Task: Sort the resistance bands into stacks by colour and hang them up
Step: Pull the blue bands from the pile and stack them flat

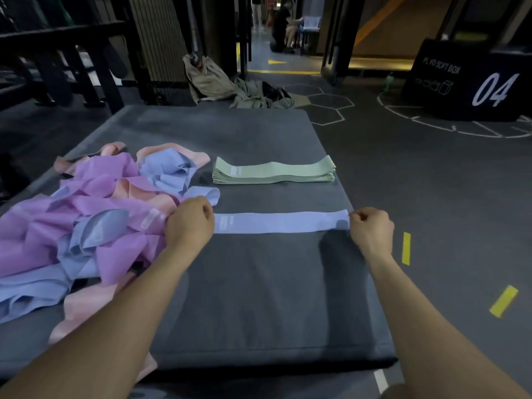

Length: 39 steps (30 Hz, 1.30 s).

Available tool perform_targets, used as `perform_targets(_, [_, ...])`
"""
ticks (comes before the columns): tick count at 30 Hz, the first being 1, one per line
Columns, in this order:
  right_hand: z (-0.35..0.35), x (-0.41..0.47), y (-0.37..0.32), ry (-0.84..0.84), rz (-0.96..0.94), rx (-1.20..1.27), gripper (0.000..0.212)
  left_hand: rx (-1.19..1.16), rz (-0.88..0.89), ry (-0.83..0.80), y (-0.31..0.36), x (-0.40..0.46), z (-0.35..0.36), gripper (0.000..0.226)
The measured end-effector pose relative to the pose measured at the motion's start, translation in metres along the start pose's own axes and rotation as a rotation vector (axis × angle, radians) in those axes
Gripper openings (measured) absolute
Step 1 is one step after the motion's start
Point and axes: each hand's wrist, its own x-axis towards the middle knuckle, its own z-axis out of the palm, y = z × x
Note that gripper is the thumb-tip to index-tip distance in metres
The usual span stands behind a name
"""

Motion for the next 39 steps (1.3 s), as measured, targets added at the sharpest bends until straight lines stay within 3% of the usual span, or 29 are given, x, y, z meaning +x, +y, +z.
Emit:
perform_targets(7, [0.012,0.013,0.002,-0.011,0.057,-0.041,0.023,0.177,-0.150,-0.181,-0.007,0.014,0.009,0.024])
perform_targets(12, [0.015,0.017,0.005,0.048,0.074,-0.022,0.018,0.153,-0.183,-0.167,0.001,0.018,0.014,0.022])
perform_targets(16, [0.018,0.016,0.007,0.067,0.049,-0.059,0.013,0.140,-0.113,-0.120,0.002,0.015,0.013,0.021])
perform_targets(20, [0.026,0.011,-0.005,0.099,-0.072,-0.182,0.028,0.050,-0.029,-0.098,0.003,0.012,0.004,0.026])
perform_targets(25, [0.062,-0.016,-0.051,-0.063,-0.240,-0.086,0.031,-0.046,0.055,-0.011,0.002,0.006,-0.021,0.030])
perform_targets(29, [0.099,-0.047,-0.090,-0.208,-0.331,-0.023,0.024,0.032,0.087,0.074,-0.017,0.000,-0.043,0.030])
perform_targets(32, [0.130,-0.066,-0.113,-0.329,-0.379,0.021,0.031,0.111,0.124,0.143,-0.043,-0.002,-0.056,0.023])
perform_targets(36, [0.166,-0.084,-0.135,-0.442,-0.424,0.028,0.033,0.179,0.146,0.092,-0.075,-0.006,-0.067,0.031])
perform_targets(39, [0.184,-0.095,-0.149,-0.432,-0.468,0.032,0.034,0.225,0.146,0.059,-0.096,-0.008,-0.073,0.037])
